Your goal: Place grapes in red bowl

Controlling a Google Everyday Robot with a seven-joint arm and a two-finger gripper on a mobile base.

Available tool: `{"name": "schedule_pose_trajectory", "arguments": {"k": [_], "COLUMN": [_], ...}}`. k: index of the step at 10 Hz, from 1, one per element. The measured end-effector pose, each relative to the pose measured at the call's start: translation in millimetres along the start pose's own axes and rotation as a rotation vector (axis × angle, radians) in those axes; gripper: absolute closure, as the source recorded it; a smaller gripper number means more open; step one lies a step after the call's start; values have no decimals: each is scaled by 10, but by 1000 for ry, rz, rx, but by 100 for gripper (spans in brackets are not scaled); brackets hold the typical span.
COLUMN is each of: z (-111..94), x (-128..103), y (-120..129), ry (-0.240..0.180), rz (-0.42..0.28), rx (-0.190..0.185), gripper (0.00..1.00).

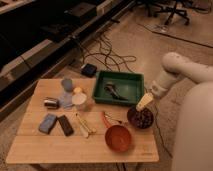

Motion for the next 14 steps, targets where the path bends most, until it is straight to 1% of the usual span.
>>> {"name": "schedule_pose_trajectory", "arguments": {"k": [5, 6, 8, 9, 14], "z": [-2, 18, 150, 283, 553], "x": [-2, 3, 10, 16, 139], "y": [0, 5, -20, -68, -232], "ry": [0, 7, 32, 54, 116], "rz": [0, 2, 7, 11, 45], "rx": [0, -7, -27, -42, -49], "gripper": [20, 20, 20, 20, 20]}}
